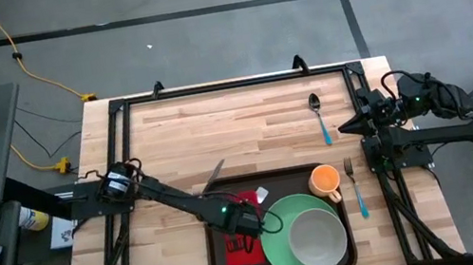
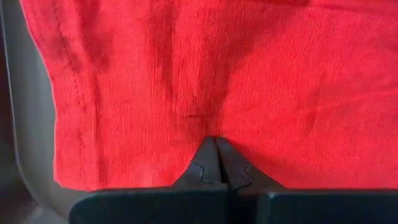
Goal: Set up tray
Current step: Put the red napkin on the black serving tray to the left side of the green plate, then put the yellow knife on the red napkin
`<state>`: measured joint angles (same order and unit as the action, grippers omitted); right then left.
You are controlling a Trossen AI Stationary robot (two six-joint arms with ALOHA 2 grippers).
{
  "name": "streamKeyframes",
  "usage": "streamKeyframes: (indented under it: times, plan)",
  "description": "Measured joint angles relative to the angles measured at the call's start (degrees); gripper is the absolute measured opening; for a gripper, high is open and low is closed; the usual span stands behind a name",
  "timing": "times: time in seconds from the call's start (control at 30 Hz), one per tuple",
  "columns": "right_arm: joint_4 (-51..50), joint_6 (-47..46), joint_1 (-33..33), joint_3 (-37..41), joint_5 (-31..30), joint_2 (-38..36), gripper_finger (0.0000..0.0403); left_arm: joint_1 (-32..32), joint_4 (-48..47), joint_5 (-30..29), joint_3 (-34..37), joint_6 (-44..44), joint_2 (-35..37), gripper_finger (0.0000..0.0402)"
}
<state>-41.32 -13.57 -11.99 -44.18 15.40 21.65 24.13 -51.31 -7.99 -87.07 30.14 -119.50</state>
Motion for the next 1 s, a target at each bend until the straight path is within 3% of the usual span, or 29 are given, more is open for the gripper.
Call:
streamKeyframes:
  times: [0.47, 0.8, 1.0]
  plan:
    - [0.0, -0.08, 0.01, 0.0, 0.0, 0.0, 0.0, 2.55, -6.87, 1.58, -1.95, 2.7, -0.05, 0.0013]
    - [0.0, -0.1, 0.0, 0.0, 0.0, 0.0, 0.0, 2.51, -13.71, -4.59, -8.52, 2.03, 0.48, 0.004]
    - [0.02, -0.1, 0.0, 0.0, 0.02, 0.0, 0.0, 1.26, -20.45, -11.99, -9.22, 10.95, 5.27, 0.0043]
